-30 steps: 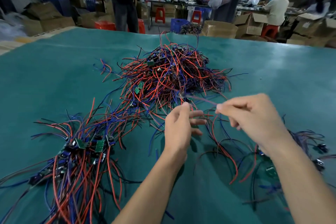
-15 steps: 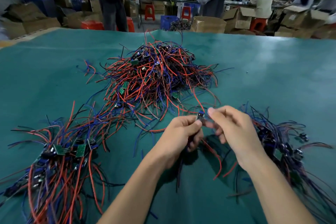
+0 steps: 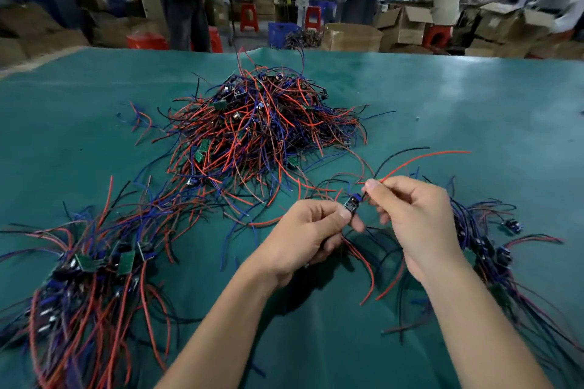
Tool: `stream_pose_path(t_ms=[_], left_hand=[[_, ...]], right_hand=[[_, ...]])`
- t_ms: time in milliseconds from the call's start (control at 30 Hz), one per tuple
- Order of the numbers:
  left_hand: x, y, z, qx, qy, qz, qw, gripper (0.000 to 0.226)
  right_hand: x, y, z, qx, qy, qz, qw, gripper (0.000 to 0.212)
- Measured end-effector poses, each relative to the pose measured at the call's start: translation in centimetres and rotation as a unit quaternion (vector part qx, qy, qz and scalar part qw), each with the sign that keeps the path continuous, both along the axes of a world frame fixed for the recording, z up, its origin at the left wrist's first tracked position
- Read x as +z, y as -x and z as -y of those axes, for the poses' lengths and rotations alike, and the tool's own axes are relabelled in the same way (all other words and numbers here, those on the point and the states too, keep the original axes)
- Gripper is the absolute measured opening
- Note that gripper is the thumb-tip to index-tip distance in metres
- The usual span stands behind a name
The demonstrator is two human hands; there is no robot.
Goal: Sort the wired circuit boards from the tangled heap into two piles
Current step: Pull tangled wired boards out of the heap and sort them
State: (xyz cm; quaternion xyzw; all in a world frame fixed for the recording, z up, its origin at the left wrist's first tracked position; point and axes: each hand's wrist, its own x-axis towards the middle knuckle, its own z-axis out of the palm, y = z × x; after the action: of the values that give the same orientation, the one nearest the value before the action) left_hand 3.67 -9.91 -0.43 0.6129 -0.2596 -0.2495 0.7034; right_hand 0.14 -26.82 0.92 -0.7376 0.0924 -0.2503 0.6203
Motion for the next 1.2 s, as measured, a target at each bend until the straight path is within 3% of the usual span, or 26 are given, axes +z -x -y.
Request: stream_pose_path(t_ms=[133,333,533,600,700,767,933,1000,1100,1200], left_hand=[[0.1,0.0,-0.3,-0.011,-0.010,0.013,1.000,0.027],[0.3,0.4,-0.3,-0.037,-0.028,0.030,0.998,0.027],[0.3,0.3,-0.3,0.053,0.005,-0.011,0.999,0.025],[0.4,0.0,-0.4,0.082,0.036,-0.027,0.996,0.024],[0.5,-0.1,-0.4,0.063,0.039,-0.024,0.997,0.023],[0.6,0.2,-0.3,0.014,0.036,-0.018,0.999,0.025],[0.8,0.4,-0.3,-0.014,0.026,-0.020,0.999,0.027],[1.1,0.6,-0.2,-0.044,0.029,-0.025,0.998,0.027],[1.4,0.9,-0.3,-0.087,0.032,-0.038,0.995,0.029],[1.2,1.0,-0.1,-0.084,0.012,-0.044,0.995,0.028]], right_hand=[[0.2,-0.2,0.6,-0.008,-0.073,0.037,0.997,0.022],[0.6,-0.2,3.4,-0.131,-0.065,0.111,0.983,0.027],[1.7,0.2,4.7,-0.278,-0.229,0.203,0.911,0.022],[2.0,0.2,3.6,-0.231,-0.245,0.167,0.926,0.019],[0.9,0.1,-0.3,0.016,-0.105,0.009,0.994,0.017],[0.2,0.3,-2.5,0.154,-0.031,-0.031,0.987,0.025],[0.6,0.2,-2.0,0.091,0.041,0.037,0.994,0.010],[1.0,0.1,-1.2,0.035,0.059,0.061,0.996,0.017],[3.6,0.4,-1.3,-0.034,-0.016,0.126,0.991,0.022],[8.2,1.5,-2.2,-0.019,-0.152,0.176,0.972,0.012]])
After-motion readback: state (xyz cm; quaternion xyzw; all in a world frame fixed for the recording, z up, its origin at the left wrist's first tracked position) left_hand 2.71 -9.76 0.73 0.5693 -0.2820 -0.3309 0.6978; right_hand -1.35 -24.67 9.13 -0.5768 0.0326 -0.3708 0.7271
